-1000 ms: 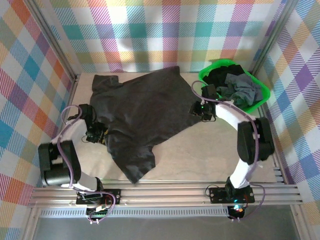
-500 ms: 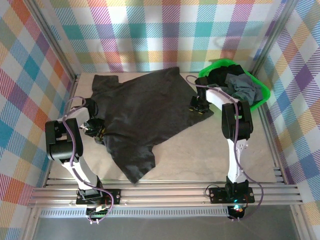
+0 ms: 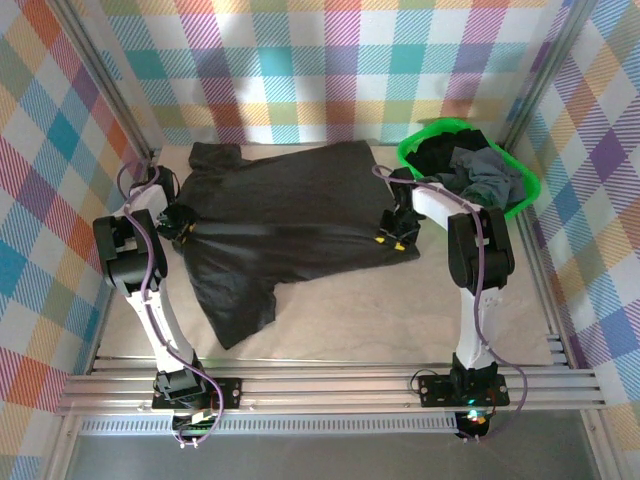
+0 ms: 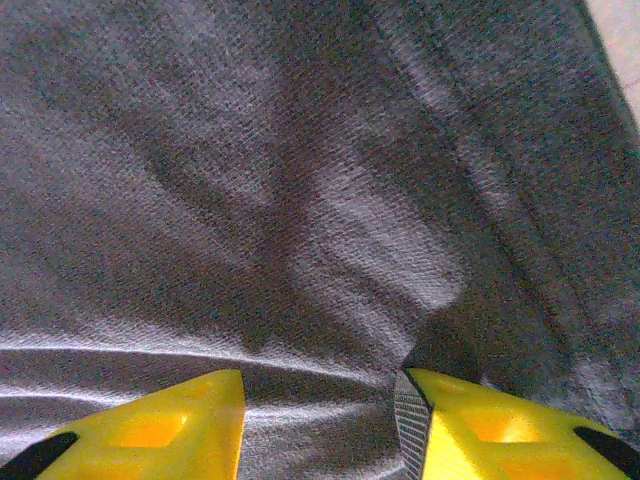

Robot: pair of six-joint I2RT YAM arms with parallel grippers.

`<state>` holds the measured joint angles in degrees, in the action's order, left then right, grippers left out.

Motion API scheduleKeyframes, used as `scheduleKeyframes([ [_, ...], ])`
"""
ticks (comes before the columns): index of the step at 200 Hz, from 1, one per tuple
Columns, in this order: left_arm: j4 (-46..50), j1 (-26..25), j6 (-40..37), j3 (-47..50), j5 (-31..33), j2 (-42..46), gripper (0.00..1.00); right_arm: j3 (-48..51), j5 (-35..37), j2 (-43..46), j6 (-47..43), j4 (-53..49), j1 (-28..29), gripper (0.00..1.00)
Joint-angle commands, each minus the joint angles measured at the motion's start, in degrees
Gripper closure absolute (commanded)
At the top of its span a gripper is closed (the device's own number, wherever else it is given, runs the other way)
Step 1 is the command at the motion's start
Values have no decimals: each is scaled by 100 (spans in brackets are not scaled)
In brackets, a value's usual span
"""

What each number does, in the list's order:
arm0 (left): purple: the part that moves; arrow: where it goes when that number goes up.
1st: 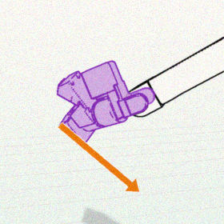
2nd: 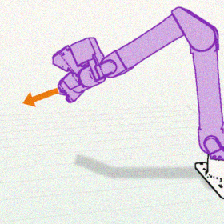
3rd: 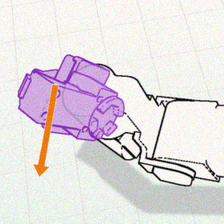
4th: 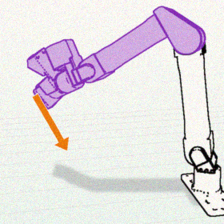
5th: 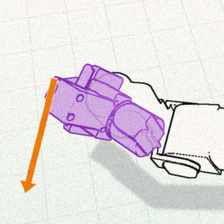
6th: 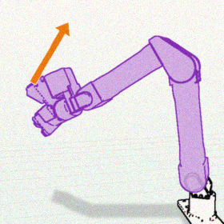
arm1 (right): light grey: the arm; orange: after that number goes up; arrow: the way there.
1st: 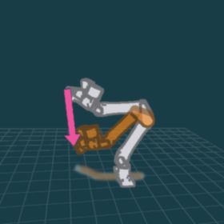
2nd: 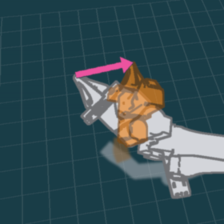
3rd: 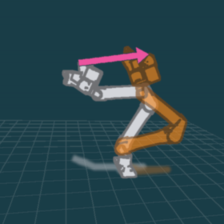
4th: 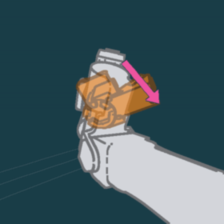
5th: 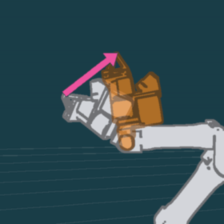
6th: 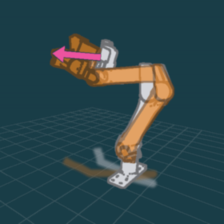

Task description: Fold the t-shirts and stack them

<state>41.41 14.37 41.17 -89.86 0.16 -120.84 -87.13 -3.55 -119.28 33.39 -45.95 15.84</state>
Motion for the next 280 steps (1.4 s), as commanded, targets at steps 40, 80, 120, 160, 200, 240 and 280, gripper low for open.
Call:
scheduleKeyframes([
  [40,780,-363,95,1181,1065,2354,42,214,368,1054,-291,-35,-71,51],
  [80,1307,-1447,1542,3786,312,4391,49,1622,238,2344,191,515,-278,44],
  [120,1901,-2347,2418,5369,-514,6114,49,2582,-307,3046,599,1101,-348,39],
  [160,1105,-2527,2876,6178,-991,6541,46,2786,-630,3025,441,1207,-497,39],
  [200,434,-2609,2847,6522,-901,5828,56,3028,-589,3082,380,1245,-657,40],
  [240,473,-2639,2944,6472,-585,5812,98,3084,-336,2946,268,1267,-750,41],
  [280,1359,-2650,3130,6145,-351,6777,100,3024,-200,2607,186,1421,-955,43],
])
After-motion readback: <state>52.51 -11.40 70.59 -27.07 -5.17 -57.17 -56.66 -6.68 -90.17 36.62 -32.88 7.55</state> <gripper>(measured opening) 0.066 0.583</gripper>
